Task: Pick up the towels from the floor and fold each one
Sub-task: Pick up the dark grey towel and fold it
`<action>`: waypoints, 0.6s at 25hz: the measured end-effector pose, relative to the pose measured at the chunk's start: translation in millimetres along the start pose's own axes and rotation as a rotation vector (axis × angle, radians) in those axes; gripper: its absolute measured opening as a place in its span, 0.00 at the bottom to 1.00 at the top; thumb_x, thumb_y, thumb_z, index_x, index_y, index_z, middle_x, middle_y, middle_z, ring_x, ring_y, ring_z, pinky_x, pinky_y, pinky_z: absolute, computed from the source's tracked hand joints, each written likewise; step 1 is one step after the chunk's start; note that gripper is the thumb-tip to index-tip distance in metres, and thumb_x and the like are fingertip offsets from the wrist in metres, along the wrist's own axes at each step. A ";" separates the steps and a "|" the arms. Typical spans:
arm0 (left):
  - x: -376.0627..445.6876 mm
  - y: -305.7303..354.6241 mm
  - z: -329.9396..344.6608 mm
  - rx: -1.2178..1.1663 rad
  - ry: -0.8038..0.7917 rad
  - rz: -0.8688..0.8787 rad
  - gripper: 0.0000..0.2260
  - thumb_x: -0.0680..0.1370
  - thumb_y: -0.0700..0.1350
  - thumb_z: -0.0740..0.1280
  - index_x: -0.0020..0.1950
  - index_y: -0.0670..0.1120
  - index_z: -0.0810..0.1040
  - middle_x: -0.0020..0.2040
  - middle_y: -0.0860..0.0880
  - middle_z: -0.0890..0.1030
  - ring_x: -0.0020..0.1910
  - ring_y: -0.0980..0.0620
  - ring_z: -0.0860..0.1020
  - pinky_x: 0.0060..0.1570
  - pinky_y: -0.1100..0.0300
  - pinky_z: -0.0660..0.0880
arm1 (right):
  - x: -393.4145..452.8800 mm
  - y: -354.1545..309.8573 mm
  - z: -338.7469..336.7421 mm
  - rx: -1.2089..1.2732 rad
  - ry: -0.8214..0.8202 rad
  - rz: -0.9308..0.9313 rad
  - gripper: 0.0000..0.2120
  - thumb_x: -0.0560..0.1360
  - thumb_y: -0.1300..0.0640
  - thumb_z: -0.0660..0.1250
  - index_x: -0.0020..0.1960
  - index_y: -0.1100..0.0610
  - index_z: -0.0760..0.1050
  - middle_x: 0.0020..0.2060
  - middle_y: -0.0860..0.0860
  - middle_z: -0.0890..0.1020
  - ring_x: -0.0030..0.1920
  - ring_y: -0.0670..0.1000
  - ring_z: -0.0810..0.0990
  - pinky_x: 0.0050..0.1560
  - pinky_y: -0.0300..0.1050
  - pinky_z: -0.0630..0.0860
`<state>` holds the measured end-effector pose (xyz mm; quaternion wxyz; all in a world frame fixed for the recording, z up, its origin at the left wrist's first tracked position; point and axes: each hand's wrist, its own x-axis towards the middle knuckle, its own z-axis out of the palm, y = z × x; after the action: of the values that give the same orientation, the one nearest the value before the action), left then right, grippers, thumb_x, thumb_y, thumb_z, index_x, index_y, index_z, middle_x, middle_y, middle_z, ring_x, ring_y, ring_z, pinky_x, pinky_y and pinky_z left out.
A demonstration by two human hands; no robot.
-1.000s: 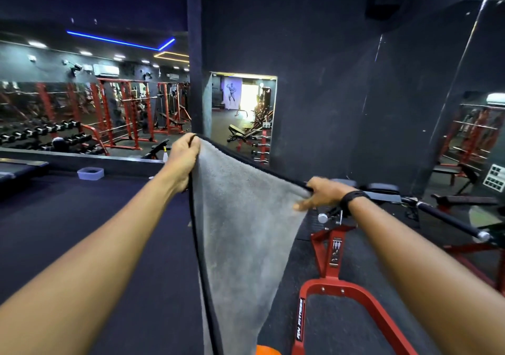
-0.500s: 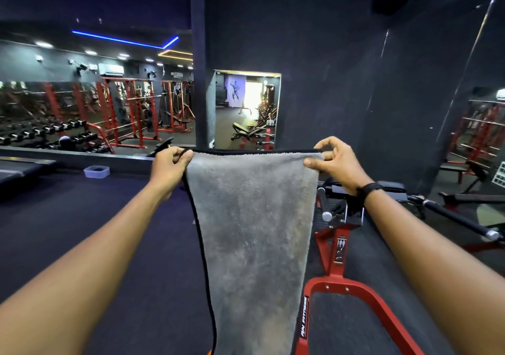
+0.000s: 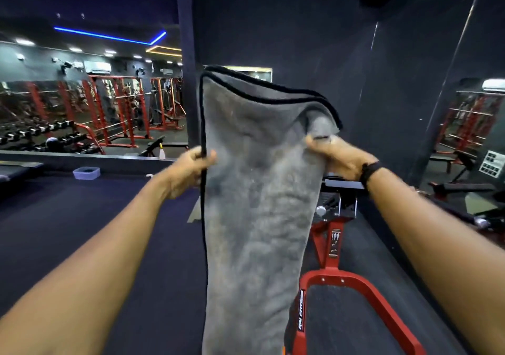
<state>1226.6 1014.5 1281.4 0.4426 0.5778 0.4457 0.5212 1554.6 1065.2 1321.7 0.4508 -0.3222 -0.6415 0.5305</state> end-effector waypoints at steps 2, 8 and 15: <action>-9.8 -38.0 4.9 0.234 -0.114 -0.126 0.16 0.64 0.59 0.74 0.40 0.48 0.79 0.31 0.54 0.77 0.29 0.60 0.73 0.31 0.67 0.72 | -8.4 46.5 7.8 -0.087 -0.027 0.143 0.15 0.70 0.59 0.73 0.55 0.62 0.78 0.44 0.52 0.85 0.45 0.50 0.83 0.44 0.41 0.81; -12.4 -71.8 -16.9 0.076 0.066 -0.419 0.07 0.79 0.48 0.64 0.43 0.48 0.77 0.37 0.50 0.76 0.33 0.56 0.74 0.34 0.63 0.75 | 2.5 96.6 -6.6 -0.145 0.256 0.283 0.12 0.76 0.62 0.66 0.56 0.68 0.76 0.52 0.65 0.82 0.51 0.62 0.81 0.58 0.63 0.76; -9.3 -58.1 -22.8 -0.354 0.009 -0.419 0.18 0.71 0.59 0.68 0.49 0.46 0.81 0.43 0.47 0.85 0.40 0.50 0.83 0.44 0.57 0.78 | 14.3 63.7 11.6 -0.007 0.048 0.370 0.14 0.71 0.51 0.72 0.51 0.59 0.79 0.44 0.53 0.84 0.42 0.48 0.83 0.40 0.42 0.81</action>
<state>1200.1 1018.7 1224.2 0.6329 0.3844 0.4594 0.4905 1534.3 1088.0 1262.9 0.3595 -0.4490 -0.5621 0.5943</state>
